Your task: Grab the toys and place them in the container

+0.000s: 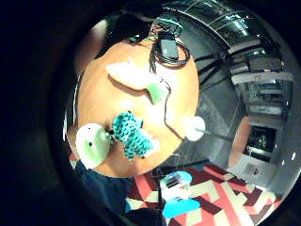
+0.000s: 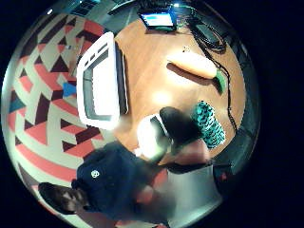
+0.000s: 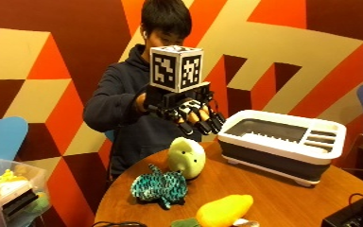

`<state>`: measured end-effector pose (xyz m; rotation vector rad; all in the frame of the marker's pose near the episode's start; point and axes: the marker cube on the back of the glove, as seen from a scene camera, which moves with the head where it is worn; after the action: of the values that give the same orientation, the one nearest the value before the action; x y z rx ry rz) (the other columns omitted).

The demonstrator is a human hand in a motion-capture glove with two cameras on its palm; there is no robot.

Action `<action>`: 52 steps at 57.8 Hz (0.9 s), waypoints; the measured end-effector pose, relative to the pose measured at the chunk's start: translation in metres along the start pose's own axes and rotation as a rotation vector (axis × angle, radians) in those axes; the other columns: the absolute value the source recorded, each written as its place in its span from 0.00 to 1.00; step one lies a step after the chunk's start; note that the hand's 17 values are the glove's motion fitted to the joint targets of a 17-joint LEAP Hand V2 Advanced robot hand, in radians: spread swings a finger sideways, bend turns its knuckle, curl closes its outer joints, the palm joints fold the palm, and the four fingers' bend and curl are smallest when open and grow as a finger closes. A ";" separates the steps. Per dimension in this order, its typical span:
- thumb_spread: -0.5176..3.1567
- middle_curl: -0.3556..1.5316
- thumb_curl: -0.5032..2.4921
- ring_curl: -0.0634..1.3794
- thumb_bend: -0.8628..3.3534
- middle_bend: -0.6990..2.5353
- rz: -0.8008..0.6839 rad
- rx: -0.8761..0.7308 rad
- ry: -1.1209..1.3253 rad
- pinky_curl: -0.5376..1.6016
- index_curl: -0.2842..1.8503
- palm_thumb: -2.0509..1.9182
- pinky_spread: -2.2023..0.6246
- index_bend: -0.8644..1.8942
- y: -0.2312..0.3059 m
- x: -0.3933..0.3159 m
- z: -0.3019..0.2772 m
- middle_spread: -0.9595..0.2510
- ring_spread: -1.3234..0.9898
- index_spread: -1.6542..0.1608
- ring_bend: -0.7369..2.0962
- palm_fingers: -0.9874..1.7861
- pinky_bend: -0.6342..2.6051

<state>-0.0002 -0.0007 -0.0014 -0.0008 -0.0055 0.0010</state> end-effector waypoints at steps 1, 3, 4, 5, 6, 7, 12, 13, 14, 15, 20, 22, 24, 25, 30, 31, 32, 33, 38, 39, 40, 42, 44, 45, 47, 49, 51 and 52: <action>0.26 0.21 0.18 0.04 0.23 0.28 0.000 -0.001 -0.001 0.29 0.15 0.56 0.78 0.37 0.000 0.000 0.000 0.78 0.56 0.85 0.31 0.38 0.33; 0.30 0.22 0.18 0.05 0.23 0.28 0.000 -0.005 -0.005 0.31 0.16 0.56 0.78 0.37 -0.001 0.000 -0.002 0.78 0.56 0.83 0.31 0.38 0.34; 0.32 0.23 0.18 0.05 0.24 0.29 0.001 -0.008 -0.007 0.31 0.16 0.56 0.78 0.37 -0.002 0.000 -0.003 0.78 0.56 0.83 0.31 0.38 0.35; 0.34 0.23 0.19 0.06 0.24 0.29 0.001 -0.011 -0.007 0.32 0.17 0.56 0.78 0.37 -0.003 0.001 -0.004 0.78 0.56 0.82 0.32 0.37 0.35; 0.35 0.24 0.19 0.06 0.24 0.29 0.002 -0.014 -0.006 0.32 0.17 0.56 0.78 0.37 -0.003 0.001 -0.005 0.78 0.56 0.82 0.32 0.37 0.35; 0.37 0.24 0.19 0.06 0.24 0.29 0.002 -0.017 -0.005 0.33 0.17 0.56 0.78 0.37 -0.004 0.001 -0.007 0.78 0.56 0.81 0.32 0.37 0.36; 0.42 0.26 0.20 0.08 0.24 0.30 0.000 -0.020 0.002 0.34 0.19 0.56 0.78 0.37 -0.008 0.001 -0.012 0.77 0.55 0.80 0.33 0.36 0.37; 0.43 0.27 0.20 0.08 0.24 0.30 0.000 -0.019 0.003 0.34 0.19 0.56 0.78 0.37 -0.009 0.001 -0.013 0.77 0.55 0.80 0.33 0.35 0.37; 0.44 0.27 0.21 0.08 0.24 0.30 0.001 -0.018 0.003 0.35 0.19 0.56 0.78 0.36 -0.010 0.001 -0.014 0.77 0.55 0.79 0.33 0.35 0.37; 0.45 0.27 0.21 0.09 0.24 0.30 0.001 -0.018 0.003 0.35 0.19 0.56 0.78 0.36 -0.012 0.001 -0.014 0.77 0.55 0.79 0.33 0.35 0.37; 0.47 0.29 0.22 0.10 0.24 0.30 0.005 -0.030 -0.004 0.36 0.20 0.57 0.78 0.35 -0.029 0.004 -0.007 0.78 0.55 0.79 0.34 0.33 0.38; 0.47 0.29 0.22 0.11 0.23 0.29 0.010 -0.049 -0.005 0.36 0.20 0.57 0.79 0.35 -0.039 0.006 -0.001 0.78 0.55 0.80 0.34 0.33 0.39; 0.48 0.30 0.22 0.12 0.23 0.29 0.016 -0.071 -0.004 0.37 0.20 0.57 0.79 0.35 -0.048 0.009 0.007 0.78 0.55 0.80 0.34 0.32 0.39; 0.48 0.30 0.22 0.12 0.23 0.29 0.020 -0.081 -0.003 0.37 0.20 0.57 0.79 0.35 -0.053 0.010 0.012 0.78 0.54 0.80 0.34 0.32 0.39; 0.48 0.31 0.23 0.13 0.23 0.28 0.045 -0.138 0.000 0.38 0.20 0.57 0.79 0.35 -0.075 0.015 0.038 0.78 0.54 0.80 0.34 0.31 0.40; 0.48 0.31 0.23 0.14 0.23 0.28 0.049 -0.150 -0.001 0.38 0.21 0.57 0.79 0.35 -0.079 0.016 0.044 0.78 0.54 0.80 0.34 0.31 0.40; 0.48 0.31 0.23 0.14 0.23 0.28 0.052 -0.160 -0.001 0.38 0.21 0.57 0.79 0.35 -0.082 0.017 0.050 0.78 0.54 0.80 0.34 0.31 0.40; 0.48 0.32 0.23 0.14 0.23 0.28 0.054 -0.168 -0.003 0.38 0.21 0.57 0.79 0.35 -0.086 0.017 0.056 0.78 0.54 0.81 0.34 0.31 0.40; 0.49 0.32 0.24 0.15 0.23 0.27 0.062 -0.186 -0.014 0.39 0.21 0.57 0.78 0.35 -0.097 0.018 0.080 0.78 0.54 0.81 0.34 0.31 0.40; 0.49 0.33 0.24 0.16 0.23 0.27 0.064 -0.184 -0.013 0.39 0.21 0.58 0.78 0.35 -0.099 0.017 0.084 0.78 0.54 0.81 0.35 0.33 0.41; 0.49 0.33 0.24 0.16 0.23 0.28 0.065 -0.179 -0.011 0.39 0.21 0.58 0.78 0.35 -0.100 0.017 0.088 0.78 0.54 0.80 0.36 0.34 0.40; 0.49 0.34 0.25 0.17 0.23 0.29 0.063 -0.158 -0.004 0.39 0.21 0.59 0.78 0.35 -0.103 0.016 0.093 0.77 0.53 0.80 0.37 0.36 0.40; 0.49 0.35 0.25 0.19 0.24 0.31 0.055 -0.128 0.003 0.39 0.21 0.60 0.77 0.36 -0.105 0.016 0.095 0.76 0.51 0.81 0.41 0.44 0.40; 0.49 0.36 0.25 0.19 0.24 0.32 0.050 -0.112 0.004 0.38 0.21 0.61 0.76 0.36 -0.106 0.015 0.094 0.75 0.50 0.81 0.43 0.49 0.40; 0.50 0.37 0.26 0.21 0.24 0.34 0.040 -0.082 -0.001 0.38 0.20 0.62 0.73 0.36 -0.106 0.013 0.093 0.72 0.48 0.81 0.49 0.60 0.41; 0.50 0.37 0.26 0.23 0.25 0.35 0.029 -0.052 -0.013 0.38 0.20 0.63 0.70 0.36 -0.106 0.011 0.089 0.70 0.46 0.81 0.54 0.67 0.42; 0.51 0.39 0.27 0.26 0.26 0.37 0.016 -0.021 -0.026 0.39 0.21 0.64 0.68 0.38 -0.105 0.009 0.084 0.68 0.45 0.80 0.56 0.74 0.42; 0.52 0.40 0.27 0.28 0.26 0.39 0.010 -0.006 -0.031 0.39 0.22 0.65 0.68 0.40 -0.104 0.008 0.081 0.67 0.44 0.79 0.58 0.77 0.42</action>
<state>0.0073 -0.1049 0.0796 -0.0067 -0.0364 0.0107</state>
